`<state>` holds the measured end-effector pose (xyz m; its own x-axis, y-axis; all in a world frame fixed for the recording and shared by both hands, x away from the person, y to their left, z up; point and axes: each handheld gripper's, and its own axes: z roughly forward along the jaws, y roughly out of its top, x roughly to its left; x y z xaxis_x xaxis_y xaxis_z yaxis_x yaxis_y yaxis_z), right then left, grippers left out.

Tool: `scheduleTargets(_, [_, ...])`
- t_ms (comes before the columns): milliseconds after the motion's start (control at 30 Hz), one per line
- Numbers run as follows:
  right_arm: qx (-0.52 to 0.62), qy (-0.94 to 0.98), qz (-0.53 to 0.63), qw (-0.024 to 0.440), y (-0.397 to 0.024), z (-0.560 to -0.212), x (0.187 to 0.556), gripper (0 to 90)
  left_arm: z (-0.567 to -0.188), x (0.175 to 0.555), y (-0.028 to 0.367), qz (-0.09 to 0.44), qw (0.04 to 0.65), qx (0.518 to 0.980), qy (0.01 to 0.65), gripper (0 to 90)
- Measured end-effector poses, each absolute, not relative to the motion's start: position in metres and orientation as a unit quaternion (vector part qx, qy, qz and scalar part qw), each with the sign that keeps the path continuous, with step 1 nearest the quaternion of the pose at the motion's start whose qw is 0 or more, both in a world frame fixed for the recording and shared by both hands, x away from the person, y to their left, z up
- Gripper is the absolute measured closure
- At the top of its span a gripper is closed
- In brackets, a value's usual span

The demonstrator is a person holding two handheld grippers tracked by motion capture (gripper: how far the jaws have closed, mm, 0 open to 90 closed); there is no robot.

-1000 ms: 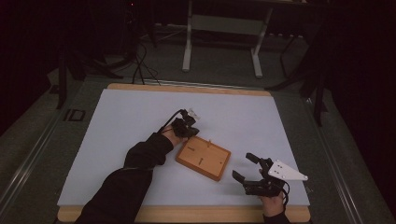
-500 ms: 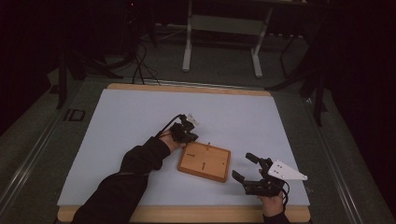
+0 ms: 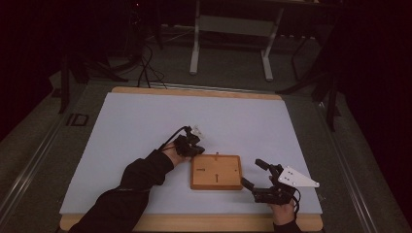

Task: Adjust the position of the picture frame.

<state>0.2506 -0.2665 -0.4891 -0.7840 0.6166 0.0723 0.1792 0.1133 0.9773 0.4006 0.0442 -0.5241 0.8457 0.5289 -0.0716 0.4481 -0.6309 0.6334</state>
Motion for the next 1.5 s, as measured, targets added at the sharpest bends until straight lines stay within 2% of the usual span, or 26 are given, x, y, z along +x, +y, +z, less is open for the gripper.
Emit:
scheduleTargets(367, [0.275,0.724,0.606,0.181,-0.267,-0.489,0.251,14.2,-0.524,0.399,0.044,0.064,0.333,0.901,0.27,90.0])
scheduleTargets(633, [0.275,0.725,0.605,0.179,-0.265,-0.489,0.251,14.1,-0.511,0.397,0.053,0.06,0.363,0.888,0.276,90.0])
scheduleTargets(700, [0.274,0.726,0.605,0.18,-0.265,-0.49,0.251,14.2,-0.507,0.396,0.056,0.054,0.375,0.882,0.28,84.4])
scheduleTargets(800, [0.275,0.725,0.605,0.18,-0.265,-0.49,0.251,14.1,-0.502,0.393,0.058,0.054,0.381,0.879,0.282,81.0])
scheduleTargets(1000, [0.274,0.726,0.605,0.179,-0.265,-0.49,0.251,14.1,-0.494,0.389,0.059,0.045,0.387,0.881,0.269,77.5])
scheduleTargets(1500, [0.275,0.727,0.603,0.177,-0.264,-0.491,0.252,14.1,-0.488,0.375,0.054,0.026,0.414,0.879,0.234,77.5])
